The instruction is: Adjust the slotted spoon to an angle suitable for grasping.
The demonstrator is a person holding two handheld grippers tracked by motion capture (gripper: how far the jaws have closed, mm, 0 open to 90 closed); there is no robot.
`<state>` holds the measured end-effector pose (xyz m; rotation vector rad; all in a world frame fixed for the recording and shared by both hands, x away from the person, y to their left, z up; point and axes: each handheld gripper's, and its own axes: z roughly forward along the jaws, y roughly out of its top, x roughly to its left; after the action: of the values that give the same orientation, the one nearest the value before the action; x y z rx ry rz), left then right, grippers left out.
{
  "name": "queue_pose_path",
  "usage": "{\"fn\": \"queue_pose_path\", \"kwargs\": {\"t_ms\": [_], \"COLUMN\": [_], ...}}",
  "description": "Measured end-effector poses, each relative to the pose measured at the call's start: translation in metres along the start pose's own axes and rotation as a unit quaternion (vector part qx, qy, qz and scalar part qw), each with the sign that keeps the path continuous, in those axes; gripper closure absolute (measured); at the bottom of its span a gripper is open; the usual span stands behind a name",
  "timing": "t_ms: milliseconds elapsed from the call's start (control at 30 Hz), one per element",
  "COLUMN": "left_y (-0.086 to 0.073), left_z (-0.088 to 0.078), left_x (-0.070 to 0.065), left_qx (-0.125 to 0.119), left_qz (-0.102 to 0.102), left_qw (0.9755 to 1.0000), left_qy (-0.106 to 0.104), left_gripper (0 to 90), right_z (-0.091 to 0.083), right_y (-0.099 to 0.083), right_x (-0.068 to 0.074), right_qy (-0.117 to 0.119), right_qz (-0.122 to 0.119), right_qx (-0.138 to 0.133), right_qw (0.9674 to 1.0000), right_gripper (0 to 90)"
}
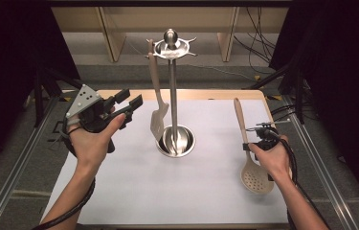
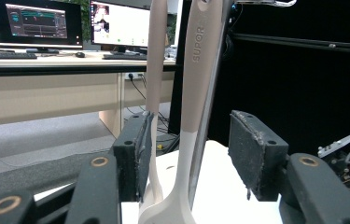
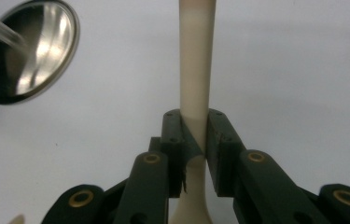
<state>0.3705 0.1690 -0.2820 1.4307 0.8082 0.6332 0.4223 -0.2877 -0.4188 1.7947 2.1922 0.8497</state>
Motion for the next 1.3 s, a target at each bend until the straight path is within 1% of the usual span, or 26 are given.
{"fn": "queue_pose_path", "kwargs": {"t_ms": [33,100,133,167,200,233,267,300,333,367,467,633,733,767,800,833,900,933,967,1000,1067,1100,1200,1233,1267,1300], "left_y": [0.0,0.0,0.0,-0.001,-0.001,-0.001,-0.001,-0.002,-0.002,-0.002,-0.002,-0.003,-0.005,-0.005,-0.005,-0.005,-0.005,-0.005,-0.005,-0.006,-0.006,-0.006,-0.005,-0.005,-0.005,-0.005], "left_z": [0.0,0.001,0.001,0.001,0.001,0.001,0.001,0.001,0.001,0.001,0.001,0.004,0.006,0.006,0.007,0.007,0.008,0.008,0.008,0.008,0.007,0.007,0.006,0.006,0.006,0.006], "left_x": [0.0,0.0,0.0,-0.001,0.0,0.0,0.0,0.0,0.0,0.0,-0.001,0.0,0.0,0.0,0.0,0.0,-0.001,-0.001,-0.001,-0.001,0.0,0.0,0.001,0.001,0.0,0.0], "left_qx": [0.0,0.0,0.001,0.001,0.001,0.001,0.002,0.002,0.002,0.002,0.002,0.002,0.002,0.003,0.002,0.001,0.0,0.0,0.0,0.0,0.0,0.0,-0.001,-0.002,-0.002,-0.002], "left_qz": [0.0,0.001,0.0,0.0,0.001,0.002,0.001,0.001,0.001,0.002,0.003,0.002,0.001,0.003,0.003,0.002,0.002,0.002,0.002,0.001,0.0,0.001,0.001,0.0,0.0,0.001], "left_qw": [1.0,1.0,1.0,1.0,1.0,1.0,1.0,1.0,1.0,1.0,1.0,1.0,0.9999,0.9999,0.9999,0.9999,0.9999,0.9999,0.9999,0.9999,0.9999,0.9999,0.9999,0.9999,0.9999,0.9999], "left_qy": [0.0,-0.001,-0.001,-0.002,-0.003,-0.003,-0.003,-0.003,-0.003,-0.004,-0.005,-0.008,-0.01,-0.011,-0.011,-0.013,-0.015,-0.015,-0.016,-0.016,-0.015,-0.014,-0.013,-0.012,-0.012,-0.012], "left_gripper": [48.7,48.7,48.7,48.6,48.6,48.6,48.6,48.6,48.6,48.6,48.6,48.3,47.8,47.4,47.1,46.9,46.3,45.9,45.8,45.5,45.3,45.2,45.0,44.9,44.9,44.9], "right_z": [-0.002,-0.002,-0.004,-0.005,-0.006,-0.008,-0.011,-0.011,-0.014,-0.015,-0.02,-0.028,-0.033,-0.035,-0.036,-0.038,-0.04,-0.041,-0.043,-0.042,-0.045,-0.045,-0.047,-0.047,-0.047,-0.049], "right_y": [0.0,-0.002,-0.003,-0.003,-0.004,-0.005,-0.006,-0.006,-0.007,-0.008,-0.011,-0.018,-0.021,-0.023,-0.023,-0.024,-0.025,-0.025,-0.026,-0.026,-0.026,-0.027,-0.028,-0.028,-0.027,-0.027], "right_x": [0.0,-0.003,-0.002,-0.003,-0.002,0.002,0.003,0.002,0.003,0.002,0.004,0.011,0.016,0.021,0.019,0.025,0.025,0.026,0.03,0.029,0.029,0.033,0.034,0.034,0.032,0.032], "right_qy": [0.0,0.014,0.017,0.017,0.008,0.014,0.022,0.018,0.013,0.02,0.019,0.042,0.043,0.049,0.047,0.051,0.06,0.056,0.065,0.058,0.052,0.066,0.066,0.07,0.062,0.064], "right_qz": [-0.004,-0.033,-0.029,-0.038,-0.041,-0.024,-0.024,-0.031,-0.025,-0.042,-0.045,-0.058,-0.071,-0.056,-0.079,-0.06,-0.081,-0.088,-0.069,-0.088,-0.099,-0.079,-0.079,-0.081,-0.096,-0.095], "right_qx": [-0.005,-0.041,-0.044,-0.053,-0.065,-0.072,-0.077,-0.091,-0.093,-0.112,-0.131,-0.167,-0.181,-0.181,-0.192,-0.191,-0.203,-0.203,-0.203,-0.206,-0.207,-0.211,-0.21,-0.215,-0.219,-0.218], "right_qw": [1.0,0.9985,0.9985,0.9977,0.997,0.997,0.9965,0.9952,0.9953,0.9926,0.9901,0.9835,0.98,0.9806,0.9771,0.9784,0.9739,0.9735,0.9746,0.9729,0.9719,0.9721,0.9723,0.9707,0.9689,0.9692], "right_gripper": [79.3,79.2,79.2,79.3,79.2,79.2,79.2,79.2,79.2,79.2,79.2,79.2,79.2,79.2,79.2,79.2,79.2,79.2,79.2,79.2,79.2,79.2,79.2,79.2,79.2,79.2]}}
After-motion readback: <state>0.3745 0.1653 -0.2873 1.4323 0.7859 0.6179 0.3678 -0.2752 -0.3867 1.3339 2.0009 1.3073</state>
